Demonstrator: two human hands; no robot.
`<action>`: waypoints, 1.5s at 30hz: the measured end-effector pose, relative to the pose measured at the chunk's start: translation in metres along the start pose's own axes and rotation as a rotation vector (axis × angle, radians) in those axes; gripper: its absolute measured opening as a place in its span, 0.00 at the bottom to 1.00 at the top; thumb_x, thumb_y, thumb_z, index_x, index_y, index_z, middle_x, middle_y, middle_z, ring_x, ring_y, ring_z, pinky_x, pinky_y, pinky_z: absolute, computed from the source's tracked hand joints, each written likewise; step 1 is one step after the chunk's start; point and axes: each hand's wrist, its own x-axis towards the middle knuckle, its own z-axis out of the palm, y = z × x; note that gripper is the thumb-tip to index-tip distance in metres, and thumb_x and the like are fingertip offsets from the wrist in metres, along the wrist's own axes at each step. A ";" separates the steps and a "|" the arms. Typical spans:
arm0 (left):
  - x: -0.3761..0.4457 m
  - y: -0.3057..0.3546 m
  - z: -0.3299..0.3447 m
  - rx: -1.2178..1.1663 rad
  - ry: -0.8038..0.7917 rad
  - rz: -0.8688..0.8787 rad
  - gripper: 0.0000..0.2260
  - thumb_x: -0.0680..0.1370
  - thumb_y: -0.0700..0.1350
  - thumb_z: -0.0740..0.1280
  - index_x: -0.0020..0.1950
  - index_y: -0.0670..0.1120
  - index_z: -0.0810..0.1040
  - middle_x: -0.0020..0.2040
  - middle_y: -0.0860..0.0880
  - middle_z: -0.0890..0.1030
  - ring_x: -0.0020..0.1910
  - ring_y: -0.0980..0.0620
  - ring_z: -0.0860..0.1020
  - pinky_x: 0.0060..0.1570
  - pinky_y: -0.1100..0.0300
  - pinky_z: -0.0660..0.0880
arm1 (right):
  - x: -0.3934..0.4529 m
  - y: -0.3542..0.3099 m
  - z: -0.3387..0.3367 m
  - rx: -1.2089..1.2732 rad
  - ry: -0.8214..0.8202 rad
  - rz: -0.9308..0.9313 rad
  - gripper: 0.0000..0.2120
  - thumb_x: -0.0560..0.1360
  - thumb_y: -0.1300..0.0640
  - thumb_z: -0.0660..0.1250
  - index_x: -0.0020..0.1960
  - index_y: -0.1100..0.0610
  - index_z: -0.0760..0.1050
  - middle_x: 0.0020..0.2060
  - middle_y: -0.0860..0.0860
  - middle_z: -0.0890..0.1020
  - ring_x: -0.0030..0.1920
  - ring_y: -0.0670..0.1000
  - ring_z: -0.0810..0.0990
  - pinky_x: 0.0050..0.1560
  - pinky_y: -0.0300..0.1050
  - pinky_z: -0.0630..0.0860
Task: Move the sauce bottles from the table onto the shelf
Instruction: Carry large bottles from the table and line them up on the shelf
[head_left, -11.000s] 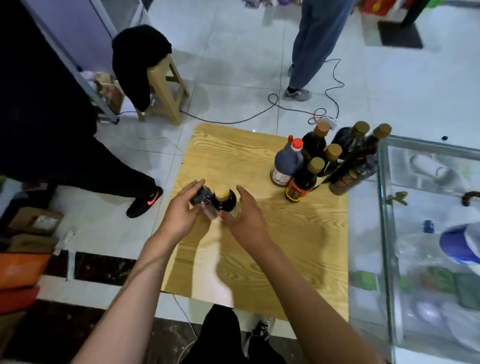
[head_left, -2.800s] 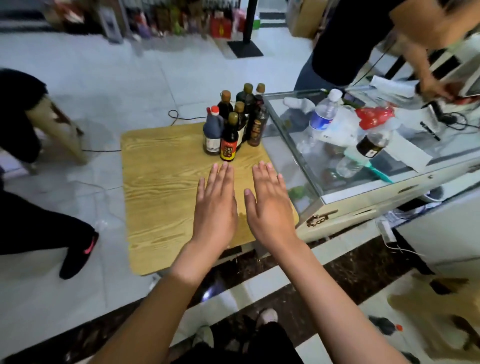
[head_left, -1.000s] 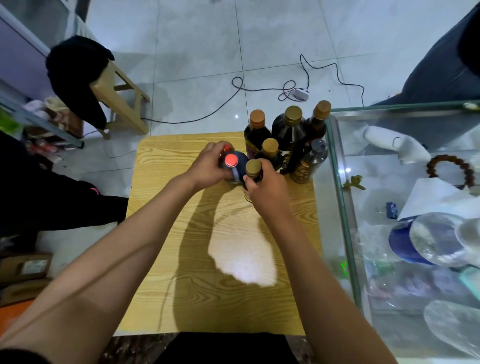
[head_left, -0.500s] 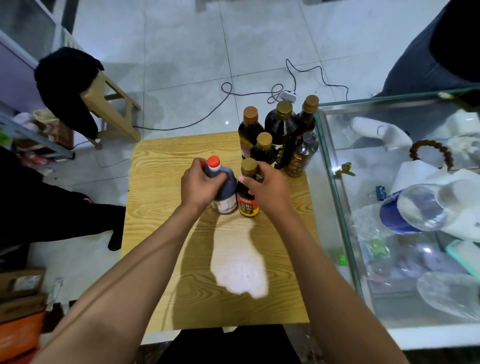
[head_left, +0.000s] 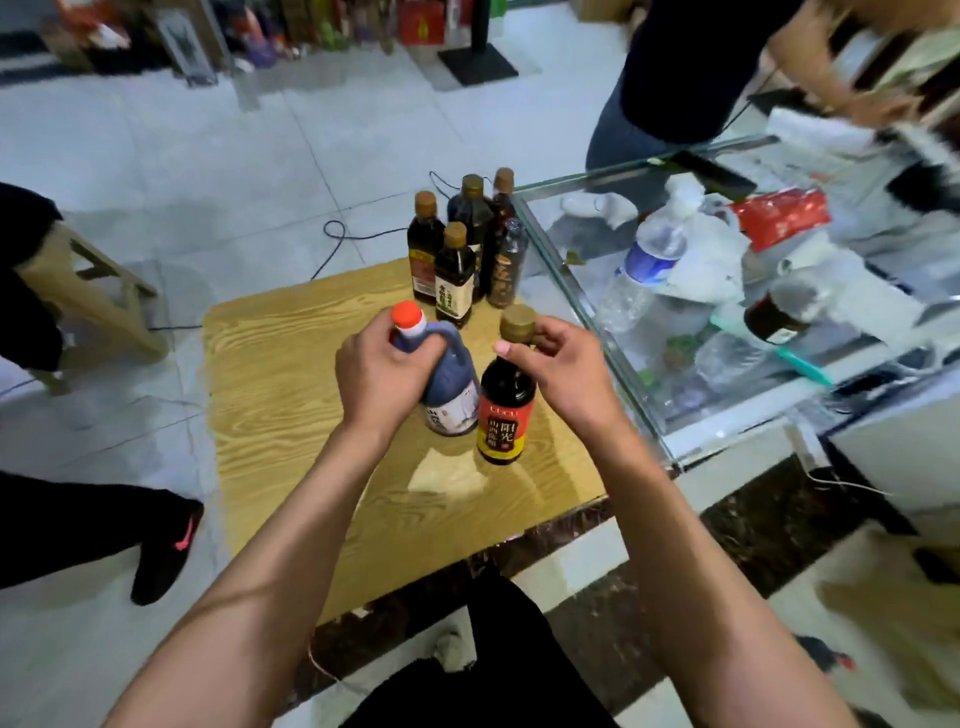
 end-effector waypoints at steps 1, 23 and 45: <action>-0.008 0.009 -0.004 0.016 -0.004 0.051 0.16 0.66 0.60 0.69 0.44 0.49 0.80 0.35 0.50 0.81 0.37 0.45 0.78 0.36 0.53 0.74 | -0.017 -0.005 -0.007 -0.002 0.037 -0.017 0.08 0.72 0.63 0.76 0.50 0.57 0.82 0.44 0.47 0.86 0.45 0.40 0.83 0.51 0.35 0.77; -0.304 0.261 0.017 -0.055 -0.451 0.781 0.19 0.67 0.63 0.68 0.39 0.46 0.78 0.34 0.46 0.81 0.38 0.41 0.78 0.35 0.53 0.73 | -0.397 -0.058 -0.227 0.057 0.740 -0.140 0.08 0.73 0.63 0.75 0.50 0.53 0.83 0.42 0.45 0.87 0.46 0.43 0.84 0.51 0.37 0.79; -0.721 0.485 0.060 -0.400 -0.745 1.310 0.16 0.69 0.62 0.69 0.42 0.50 0.81 0.33 0.50 0.77 0.33 0.50 0.73 0.32 0.58 0.66 | -0.824 -0.049 -0.434 -0.198 1.449 -0.174 0.10 0.72 0.60 0.76 0.53 0.58 0.83 0.45 0.48 0.87 0.47 0.46 0.86 0.53 0.43 0.82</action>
